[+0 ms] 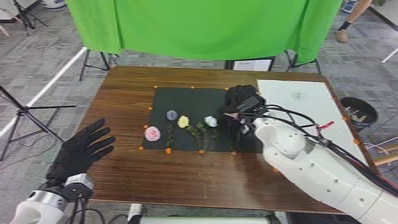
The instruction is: Arrange flowers
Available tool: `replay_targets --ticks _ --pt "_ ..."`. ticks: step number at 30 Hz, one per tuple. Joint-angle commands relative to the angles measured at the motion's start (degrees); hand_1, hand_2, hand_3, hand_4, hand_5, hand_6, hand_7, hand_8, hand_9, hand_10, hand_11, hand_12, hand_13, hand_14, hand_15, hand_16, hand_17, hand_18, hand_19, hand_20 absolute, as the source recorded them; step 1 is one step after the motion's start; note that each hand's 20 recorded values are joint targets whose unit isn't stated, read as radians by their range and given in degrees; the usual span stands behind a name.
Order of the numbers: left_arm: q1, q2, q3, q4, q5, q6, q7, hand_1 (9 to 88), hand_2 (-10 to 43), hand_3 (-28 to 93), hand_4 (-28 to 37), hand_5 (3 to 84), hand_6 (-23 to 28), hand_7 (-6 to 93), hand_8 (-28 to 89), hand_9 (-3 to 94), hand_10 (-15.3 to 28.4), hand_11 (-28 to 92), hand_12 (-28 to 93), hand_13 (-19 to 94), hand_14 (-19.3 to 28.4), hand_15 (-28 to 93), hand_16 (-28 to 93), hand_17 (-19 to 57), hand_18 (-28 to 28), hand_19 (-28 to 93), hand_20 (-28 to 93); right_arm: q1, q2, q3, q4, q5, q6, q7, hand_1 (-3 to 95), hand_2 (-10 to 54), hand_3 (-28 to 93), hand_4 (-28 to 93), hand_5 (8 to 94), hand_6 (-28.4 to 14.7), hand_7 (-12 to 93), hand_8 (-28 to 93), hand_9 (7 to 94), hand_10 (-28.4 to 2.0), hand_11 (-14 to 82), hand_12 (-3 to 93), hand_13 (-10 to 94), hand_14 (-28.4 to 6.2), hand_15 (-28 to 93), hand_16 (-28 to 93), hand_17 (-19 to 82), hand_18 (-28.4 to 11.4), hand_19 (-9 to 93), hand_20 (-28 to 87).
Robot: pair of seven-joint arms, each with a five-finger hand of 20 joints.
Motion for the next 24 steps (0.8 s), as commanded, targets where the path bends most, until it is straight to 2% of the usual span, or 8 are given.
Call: replay_targets --ticks 1,4,6,9,12,14,21,24 --pt "0.8 -0.39 -0.02 -0.07 -0.24 -0.35 -0.24 25.9 1.0 71 -28.3 27.8 4.5 19.8 -11 24.0 12.0 21 17 18 16.6 34 -1 -9.9 20.3 40 11 -0.4 1.5 6.1 -1.6 3.6 1.4 3.6 20.5 -9.5 84 -28 62.2 2.3 39 -18 72.6 -8.8 32.3 25.6 68 -5.2 74 34 26 -18.9 76 52" --pt "0.8 -0.47 0.00 -0.06 -0.18 -0.25 0.02 25.9 1.0 71 -28.3 27.8 4.5 19.8 -11 24.0 12.0 21 17 18 16.6 34 -1 -9.9 20.3 40 11 -0.8 3.3 9.2 -1.7 4.4 -2.5 7.4 20.6 -9.4 86 -28 53.2 0.8 41 -18 62.7 -9.6 35.4 26.5 62 -6.8 76 33 24 -19.3 75 52" --pt "0.9 -0.52 -0.17 -0.11 -0.19 -0.35 0.04 25.9 0.9 71 -28.3 27.8 4.5 19.8 -11 24.0 11.9 21 17 18 16.7 34 -1 -9.9 20.3 40 11 -0.8 4.2 11.8 -1.9 4.8 -9.2 11.5 21.5 -9.2 89 -28 42.8 -0.4 42 -19 49.8 -10.4 35.6 25.5 53 -8.4 76 30 21 -19.7 74 51" --pt "1.1 -0.65 -0.17 -0.20 -0.15 -0.15 0.12 25.9 0.9 71 -28.3 27.9 4.5 19.7 -11 24.0 11.9 20 17 18 16.6 34 -1 -9.9 20.3 40 11 -0.3 5.1 13.2 0.3 6.2 -11.5 14.7 22.1 -9.3 91 -28 28.5 -1.6 41 -19 33.6 -12.8 32.3 25.2 42 -10.1 76 25 18 -20.4 73 51" --pt "1.1 -0.72 -0.11 -0.23 -0.15 -0.09 0.17 25.8 1.0 71 -28.3 27.8 4.5 19.7 -11 24.0 11.9 20 17 18 16.6 34 -1 -9.9 20.3 40 11 0.2 5.8 13.4 3.3 6.5 -11.7 16.1 24.1 -9.5 92 -27 22.4 -1.6 38 -18 26.8 -13.8 27.2 25.4 34 -11.2 74 20 16 -20.3 72 50" --pt "1.2 -0.85 -0.13 -0.25 -0.10 -0.09 0.21 25.9 0.9 71 -28.3 28.0 4.4 19.8 -11 24.1 12.0 20 17 18 16.7 34 -1 -9.8 20.3 40 11 0.2 5.8 14.2 4.4 6.6 -15.2 17.3 25.5 -9.5 92 -27 21.2 -0.9 37 -18 25.1 -14.1 24.4 24.9 31 -11.3 71 18 15 -19.9 71 49" --pt "1.1 -0.82 0.13 -0.34 -0.12 -0.09 0.38 26.0 0.8 71 -28.3 28.1 4.4 19.8 -11 24.3 12.0 20 17 18 16.6 34 -1 -9.7 20.3 40 11 0.7 6.1 14.7 9.0 7.0 -18.7 17.1 25.9 -9.5 92 -28 19.3 0.2 33 -16 24.7 -15.1 16.4 23.5 28 -10.9 66 15 14 -19.6 70 47" --pt "0.9 -0.71 0.20 -0.24 -0.10 -0.08 0.29 26.0 0.8 71 -28.3 28.1 4.5 19.7 -11 24.3 12.0 20 17 18 16.7 34 -1 -9.7 20.3 40 11 1.5 6.0 14.7 11.2 6.8 -20.7 15.5 27.2 -9.5 92 -28 19.3 -0.7 33 -16 27.6 -11.5 13.3 21.3 32 -10.2 65 15 14 -19.8 69 47"
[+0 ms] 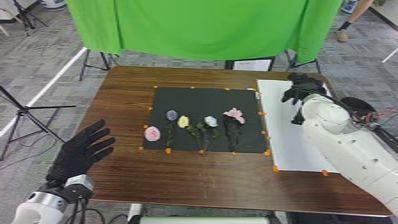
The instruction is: Arrange flowers
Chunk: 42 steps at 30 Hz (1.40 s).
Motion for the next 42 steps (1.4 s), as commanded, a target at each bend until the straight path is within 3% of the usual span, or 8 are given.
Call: replay_targets --ticks 1,11,15,18,23,25,35,42 --pt "0.8 -0.43 0.09 -0.30 -0.12 -0.22 0.18 25.9 0.8 71 -28.3 28.1 4.5 19.7 -11 24.3 12.0 20 17 18 16.6 34 -1 -9.7 20.3 40 11 1.3 0.9 0.9 4.2 -0.4 -4.7 -2.5 28.4 -9.2 92 -28 19.2 -1.2 34 -16 28.1 -10.3 12.9 20.9 33 -9.9 66 15 14 -20.1 69 47" --pt "0.1 -0.02 0.46 0.17 -0.15 -0.71 -0.10 25.9 0.8 71 -28.3 28.2 4.5 19.6 -11 24.2 11.9 20 17 18 16.5 34 -1 -9.7 20.3 40 11 2.8 0.6 0.8 7.8 -1.0 -9.6 -6.6 31.6 -2.2 93 -26 19.7 -1.6 38 -18 30.7 -6.3 10.7 16.0 37 -7.6 68 15 13 -20.7 69 48" --pt "0.0 0.06 0.54 0.21 -0.23 -0.66 -0.20 25.9 0.8 71 -28.3 28.2 4.4 19.7 -11 24.3 11.9 21 17 18 16.6 34 -1 -9.7 20.4 40 11 1.7 1.1 0.2 7.8 -3.1 -5.9 -8.9 33.1 -3.3 92 -28 32.5 2.4 43 -22 45.1 -4.0 19.4 16.4 46 -5.8 68 19 15 -20.4 69 49" --pt "0.1 0.08 0.40 0.19 -0.24 -0.66 -0.24 25.9 0.8 71 -28.3 28.2 4.5 19.7 -11 24.3 12.0 20 17 18 16.5 34 -1 -9.7 20.4 40 11 0.6 1.4 -0.7 7.6 -3.2 -0.9 -10.1 37.0 -6.1 88 -28 44.2 4.8 46 -19 57.8 -4.4 26.5 19.9 55 -3.7 64 31 19 -19.0 71 49" --pt "0.2 0.00 0.39 0.21 -0.25 -0.71 -0.33 26.0 0.8 71 -28.3 28.3 4.5 19.7 -11 24.3 11.9 21 17 18 16.6 34 -1 -9.7 20.4 40 11 -1.3 2.0 -1.1 6.3 -5.6 4.0 -13.0 44.9 -7.1 79 -28 64.5 5.8 53 -4 83.4 -3.7 18.7 38.6 71 -2.4 65 31 25 -17.5 74 50" --pt "0.2 -0.04 0.37 0.14 -0.22 -0.74 -0.16 25.9 0.9 71 -28.3 28.3 4.5 19.6 -11 24.3 12.0 20 17 18 16.6 34 -1 -9.7 20.4 40 11 -2.2 2.5 -0.8 5.3 -5.0 5.5 -14.0 46.3 -7.7 80 -28 68.3 5.7 51 -3 86.4 -3.1 18.6 40.9 73 -2.3 66 31 27 -17.3 75 50" --pt "0.8 -0.55 -0.24 -0.27 -0.16 -0.54 0.11 25.9 0.9 71 -28.3 28.4 4.5 19.7 -11 24.4 12.0 21 17 18 16.7 34 -1 -9.7 20.3 40 11 -16.2 5.5 6.7 -12.2 -4.4 13.0 -19.6 45.8 -9.4 84 -28 71.6 5.0 49 -2 89.3 -2.8 17.3 43.1 75 -2.4 67 31 28 -17.3 76 50" --pt "0.1 -0.48 0.15 -0.04 -0.14 -0.90 -0.14 25.9 0.9 71 -28.3 28.4 4.5 19.8 -11 24.3 12.0 20 17 18 16.7 34 -1 -9.7 20.3 40 11 -25.9 4.9 13.2 -22.1 -5.5 9.4 -22.5 45.7 -9.5 84 -28 72.0 4.8 49 -1 89.6 -2.9 16.6 43.9 75 -2.3 67 32 28 -17.3 76 50"
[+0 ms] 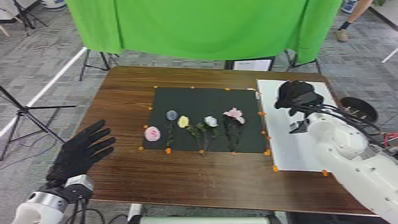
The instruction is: Arrange flowers
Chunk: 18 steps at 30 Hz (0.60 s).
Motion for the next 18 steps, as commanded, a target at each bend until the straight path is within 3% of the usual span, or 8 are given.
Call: replay_targets --ticks 1,8,18 --pt "0.2 -0.51 0.04 -0.11 -0.10 -0.69 -0.23 25.9 0.9 71 -28.3 28.4 4.5 19.7 -11 24.3 12.0 20 17 18 16.7 34 -1 -9.7 20.3 40 11 -11.0 -0.6 4.3 -9.6 -2.9 -3.4 -4.0 45.7 -9.5 84 -28 71.9 4.8 49 -1 89.6 -2.8 16.6 44.1 75 -2.3 67 32 28 -17.3 76 50" --pt "0.5 -0.64 -0.45 -0.26 -0.04 -0.53 -0.11 25.9 0.8 71 -28.3 28.4 4.5 19.7 -11 24.4 12.0 20 17 18 16.6 34 -1 -9.7 20.3 40 11 -15.9 -1.0 5.6 -12.7 -4.9 -7.3 -6.8 45.4 -9.5 84 -28 71.9 4.8 49 -1 89.7 -3.0 16.4 44.0 75 -2.5 67 32 28 -17.3 76 50" --pt "0.2 -0.73 0.04 -0.12 -0.07 -0.57 -0.30 25.9 0.8 71 -28.3 28.4 4.6 19.5 -11 24.3 12.0 20 17 18 16.7 34 -1 -9.7 20.3 40 11 -15.0 -3.6 4.0 -11.5 -4.7 -5.5 -6.0 44.3 -9.5 85 -28 71.8 4.9 49 -2 89.6 -3.1 16.2 44.1 75 -2.7 67 32 28 -17.3 76 50"
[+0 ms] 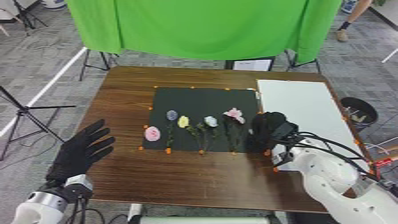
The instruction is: Arrange flowers
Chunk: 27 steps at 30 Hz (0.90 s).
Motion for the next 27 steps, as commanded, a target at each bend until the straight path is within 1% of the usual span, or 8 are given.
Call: replay_targets --ticks 1,4,11,15,16,19,23,27 --pt "0.4 -0.47 0.18 -0.19 -0.12 -0.43 -0.28 25.9 0.8 71 -28.3 28.4 4.6 19.5 -11 24.3 12.0 20 17 18 16.7 34 -1 -9.7 20.3 40 11 -0.2 -2.2 0.0 0.2 -0.2 1.9 0.3 44.3 -9.5 85 -28 71.6 5.0 49 -2 89.4 -3.1 16.0 44.1 74 -2.7 67 32 28 -17.3 76 50" --pt "0.4 -0.52 0.18 -0.07 -0.12 -0.66 -0.46 25.9 0.8 71 -28.3 28.4 4.6 19.5 -11 24.3 11.9 20 17 18 16.6 34 -1 -9.7 20.3 40 11 -0.7 -2.6 0.7 -0.3 -0.6 1.9 0.5 43.1 -9.5 83 -28 70.8 4.8 48 -1 88.7 -3.3 15.9 43.9 74 -2.9 68 33 28 -17.3 76 50" --pt "0.1 -0.11 0.28 0.08 -0.07 -0.88 -0.37 25.9 0.9 71 -28.3 28.4 4.5 19.6 -11 24.3 12.0 20 17 18 16.7 34 -1 -9.7 20.3 40 11 -2.9 -2.4 4.0 -1.4 -0.1 0.1 1.8 37.3 -9.5 80 -28 65.4 4.5 52 0 81.6 -5.4 26.7 36.9 71 -3.1 69 33 26 -17.8 75 51" --pt "0.0 0.09 0.15 0.21 -0.11 -1.00 -0.30 25.9 0.8 71 -28.3 28.4 4.5 19.6 -11 24.3 12.0 20 17 18 16.6 34 -1 -9.7 20.3 40 11 -5.3 -2.7 8.1 -3.4 2.9 -4.2 1.6 31.3 -9.5 82 -28 59.1 3.8 55 5 73.4 -7.4 38.6 28.7 65 -4.4 70 33 24 -18.4 74 52" --pt "0.1 0.14 0.16 0.15 -0.09 -1.04 -0.16 25.9 0.8 71 -28.3 28.4 4.6 19.6 -11 24.3 12.0 20 17 18 16.6 34 -1 -9.7 20.3 40 11 -6.1 -2.7 9.1 -4.1 3.9 -4.6 1.5 29.2 -9.5 83 -28 57.3 3.6 55 2 70.4 -7.9 40.1 28.5 63 -4.8 71 32 23 -18.7 74 52" --pt "0.1 0.13 -0.08 0.16 -0.11 -1.10 -0.37 25.9 0.8 71 -28.3 28.4 4.5 19.6 -11 24.4 12.0 20 17 18 16.6 34 -1 -9.7 20.3 40 11 -7.0 -2.8 10.1 -4.7 5.5 -4.8 1.1 25.2 -9.5 87 -28 53.4 2.6 57 -18 64.0 -8.7 43.6 28.6 59 -5.7 72 31 22 -19.4 73 53" --pt "0.2 0.20 -0.04 0.07 -0.14 -1.39 -0.35 25.9 0.8 71 -28.3 28.5 4.6 19.6 -11 24.4 12.0 20 17 18 16.6 34 -1 -9.7 20.3 40 11 -8.9 -3.6 13.3 -6.4 11.0 -8.5 -0.1 21.8 -9.5 87 -28 48.7 1.4 58 -22 57.4 -9.4 45.1 29.0 54 -6.7 72 31 20 -20.1 73 53" --pt "-0.3 0.06 0.06 0.03 0.02 -1.26 -0.15 25.9 0.8 71 -28.3 28.5 4.6 19.5 -11 24.4 12.0 20 17 18 16.6 34 -1 -9.7 20.3 40 11 -10.9 -4.8 18.2 -7.7 22.6 -8.8 -1.1 16.9 -9.5 87 -28 43.4 -0.8 54 -22 49.9 -10.8 42.5 27.7 49 -9.2 72 29 18 -20.8 71 53"
